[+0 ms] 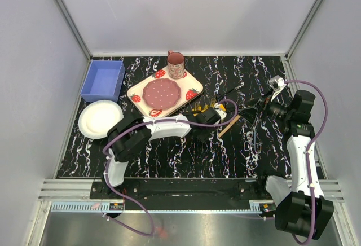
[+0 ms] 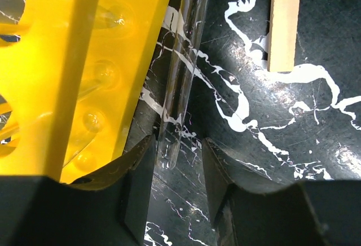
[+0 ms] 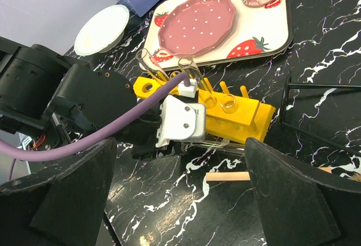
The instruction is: Organize the chemistry lab equipment
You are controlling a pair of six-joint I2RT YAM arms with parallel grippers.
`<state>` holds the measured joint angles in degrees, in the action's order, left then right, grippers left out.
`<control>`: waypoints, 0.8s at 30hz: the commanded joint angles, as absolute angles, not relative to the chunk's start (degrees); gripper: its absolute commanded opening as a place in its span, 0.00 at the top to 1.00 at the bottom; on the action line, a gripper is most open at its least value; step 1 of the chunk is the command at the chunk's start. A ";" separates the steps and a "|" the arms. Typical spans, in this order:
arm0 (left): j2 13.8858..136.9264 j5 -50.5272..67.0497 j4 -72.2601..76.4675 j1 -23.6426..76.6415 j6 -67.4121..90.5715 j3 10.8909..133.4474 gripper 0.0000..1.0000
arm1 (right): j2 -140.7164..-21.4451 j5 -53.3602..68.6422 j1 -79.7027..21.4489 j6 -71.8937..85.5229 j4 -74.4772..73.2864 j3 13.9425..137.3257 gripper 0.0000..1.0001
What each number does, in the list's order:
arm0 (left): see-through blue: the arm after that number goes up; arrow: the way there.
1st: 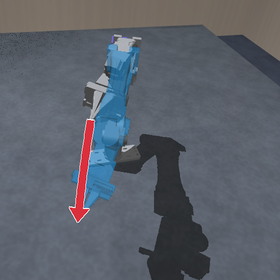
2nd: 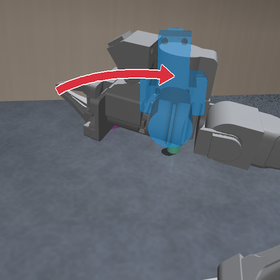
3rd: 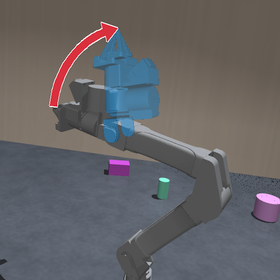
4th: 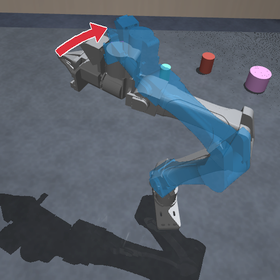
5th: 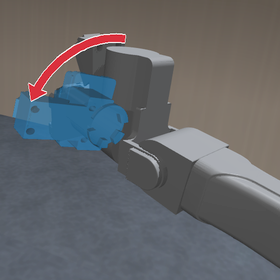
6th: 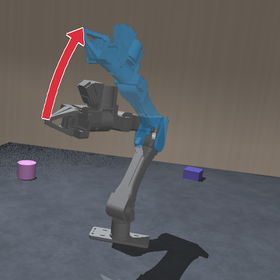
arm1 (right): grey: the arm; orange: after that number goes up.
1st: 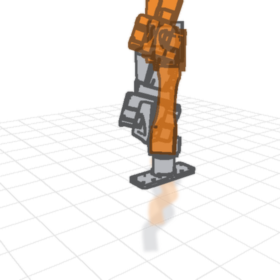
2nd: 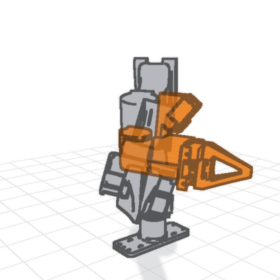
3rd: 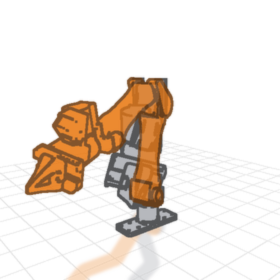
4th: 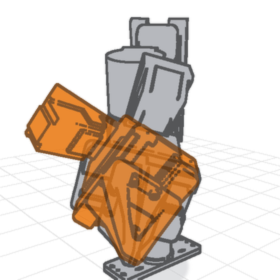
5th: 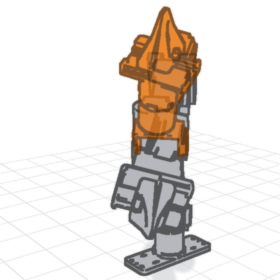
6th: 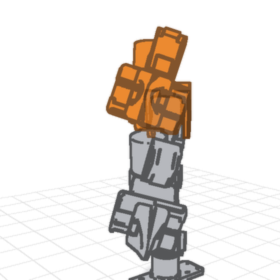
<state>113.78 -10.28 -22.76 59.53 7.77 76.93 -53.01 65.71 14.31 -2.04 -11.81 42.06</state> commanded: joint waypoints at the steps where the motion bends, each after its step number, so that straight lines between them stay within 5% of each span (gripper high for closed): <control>1: 115.05 -8.09 -22.15 58.89 7.03 79.28 0.59 | -51.85 67.76 14.68 -1.32 -9.40 42.10 0.00; 18: 110.23 -8.00 -19.08 59.94 11.77 72.25 0.88 | -51.59 68.47 15.21 -0.70 -8.96 41.92 0.00; 24: 103.81 -6.68 -16.09 60.82 16.34 67.42 0.89 | -51.94 69.87 15.29 -0.62 -8.88 41.92 0.00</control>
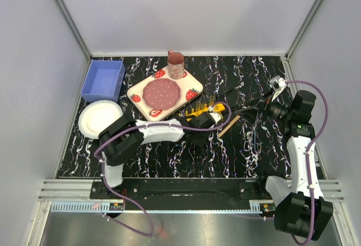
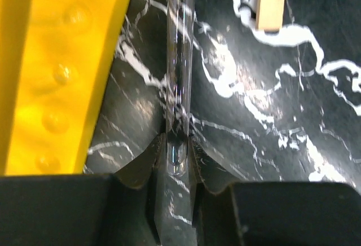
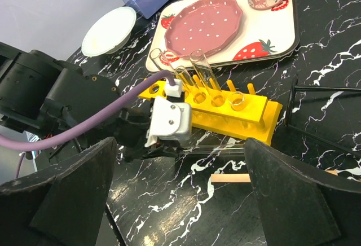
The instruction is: Organize the chemistry lab equipment
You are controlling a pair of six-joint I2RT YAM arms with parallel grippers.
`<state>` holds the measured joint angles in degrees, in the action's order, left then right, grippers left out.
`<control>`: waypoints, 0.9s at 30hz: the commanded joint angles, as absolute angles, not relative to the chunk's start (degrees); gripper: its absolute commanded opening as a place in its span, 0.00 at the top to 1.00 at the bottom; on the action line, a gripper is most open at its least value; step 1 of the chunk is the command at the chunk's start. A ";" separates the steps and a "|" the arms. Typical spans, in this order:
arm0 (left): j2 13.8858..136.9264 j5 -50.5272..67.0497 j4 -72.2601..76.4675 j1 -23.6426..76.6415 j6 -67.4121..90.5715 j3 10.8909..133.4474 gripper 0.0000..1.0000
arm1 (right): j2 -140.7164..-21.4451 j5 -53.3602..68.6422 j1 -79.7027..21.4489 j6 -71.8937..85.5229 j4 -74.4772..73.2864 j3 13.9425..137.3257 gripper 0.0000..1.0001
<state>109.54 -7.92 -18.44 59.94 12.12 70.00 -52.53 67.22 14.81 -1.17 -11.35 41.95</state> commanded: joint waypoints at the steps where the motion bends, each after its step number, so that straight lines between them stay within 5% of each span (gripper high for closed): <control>1: 101.54 -6.24 -15.56 60.99 16.96 65.93 0.89 | -52.12 70.13 15.29 -0.53 -8.88 42.01 0.00; 17: 78.50 4.92 -0.28 62.31 28.47 48.26 0.89 | -55.62 74.44 15.38 2.37 -10.72 44.29 0.00; 27: 65.57 3.96 8.08 63.81 34.36 40.79 0.89 | -64.16 82.00 12.67 3.26 -32.14 57.74 0.00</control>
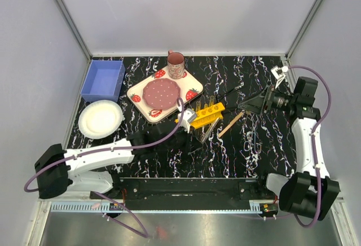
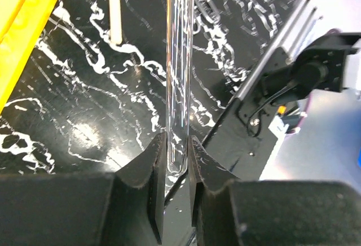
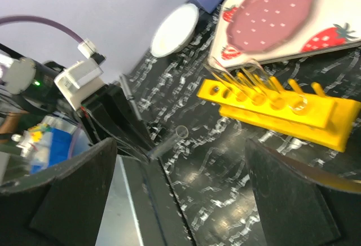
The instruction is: Organize the chemistry lab equipment
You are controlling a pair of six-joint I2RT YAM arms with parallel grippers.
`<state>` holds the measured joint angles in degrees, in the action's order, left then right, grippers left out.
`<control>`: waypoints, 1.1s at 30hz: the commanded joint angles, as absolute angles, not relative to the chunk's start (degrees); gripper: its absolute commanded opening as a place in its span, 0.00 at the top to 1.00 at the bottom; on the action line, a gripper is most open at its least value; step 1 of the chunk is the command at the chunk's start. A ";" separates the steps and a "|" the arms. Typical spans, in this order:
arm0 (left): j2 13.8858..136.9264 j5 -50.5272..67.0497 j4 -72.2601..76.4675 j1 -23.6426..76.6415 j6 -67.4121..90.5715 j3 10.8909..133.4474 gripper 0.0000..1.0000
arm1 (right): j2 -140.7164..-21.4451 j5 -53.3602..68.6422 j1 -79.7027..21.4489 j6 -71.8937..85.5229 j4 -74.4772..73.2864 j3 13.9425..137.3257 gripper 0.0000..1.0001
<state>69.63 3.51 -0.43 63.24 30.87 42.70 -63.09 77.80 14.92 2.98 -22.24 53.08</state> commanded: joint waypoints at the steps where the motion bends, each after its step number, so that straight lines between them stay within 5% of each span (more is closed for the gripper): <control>1: 64.26 3.52 8.69 63.90 34.63 40.35 0.89 | -64.42 81.39 11.61 2.64 -33.82 58.09 0.00; 12: 59.24 1.94 12.57 64.42 36.38 38.41 0.89 | -68.02 65.56 -8.79 4.12 -44.82 61.70 0.01; 33: 59.24 1.40 13.53 64.69 38.41 37.88 0.89 | -73.30 67.15 -13.27 16.00 -39.38 67.59 0.46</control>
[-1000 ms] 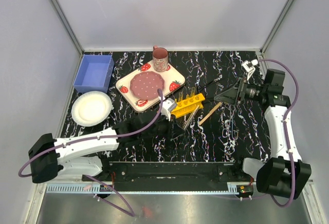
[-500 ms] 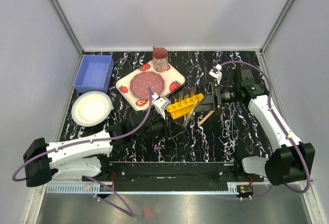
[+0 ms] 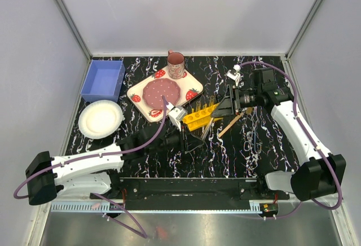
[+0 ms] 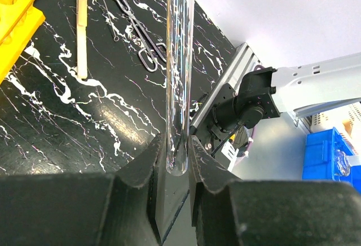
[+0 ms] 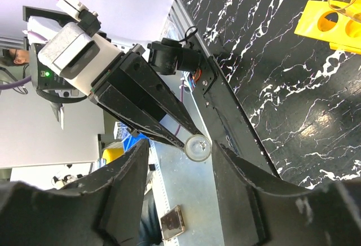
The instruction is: Organize the chemistry lab equipment
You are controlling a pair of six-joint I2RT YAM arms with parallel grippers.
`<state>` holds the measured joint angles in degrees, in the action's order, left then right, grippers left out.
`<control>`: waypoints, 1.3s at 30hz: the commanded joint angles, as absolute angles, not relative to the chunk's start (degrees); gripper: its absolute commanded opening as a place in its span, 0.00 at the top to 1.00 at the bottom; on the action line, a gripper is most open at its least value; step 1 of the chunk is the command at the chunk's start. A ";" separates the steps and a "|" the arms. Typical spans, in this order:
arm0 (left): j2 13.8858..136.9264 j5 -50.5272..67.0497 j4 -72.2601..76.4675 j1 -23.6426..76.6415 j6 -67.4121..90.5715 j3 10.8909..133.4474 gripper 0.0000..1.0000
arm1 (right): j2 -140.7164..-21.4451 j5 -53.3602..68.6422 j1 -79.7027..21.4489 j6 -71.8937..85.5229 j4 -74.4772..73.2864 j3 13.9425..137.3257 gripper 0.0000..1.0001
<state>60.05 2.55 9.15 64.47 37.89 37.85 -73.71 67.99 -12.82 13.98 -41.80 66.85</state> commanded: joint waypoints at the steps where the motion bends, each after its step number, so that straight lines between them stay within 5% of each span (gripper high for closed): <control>1: 59.24 1.49 13.54 64.69 38.50 37.88 0.89 | -73.30 66.71 -13.27 16.08 -39.11 67.59 0.48; 19: 59.42 1.67 13.18 64.86 39.20 37.36 0.84 | -73.13 65.13 -13.45 11.96 -37.36 67.68 0.77; 22: 58.45 0.79 12.31 64.86 39.73 36.92 0.70 | -73.04 64.86 -13.54 11.08 -37.35 68.38 0.77; 29: 48.09 -7.10 0.29 64.43 39.02 36.74 0.05 | -72.77 60.65 -14.85 4.41 -39.46 72.85 0.78; 39: 30.34 -16.43 -29.78 54.06 39.20 38.06 0.01 | -73.21 43.61 -24.34 -13.86 -41.05 80.86 0.77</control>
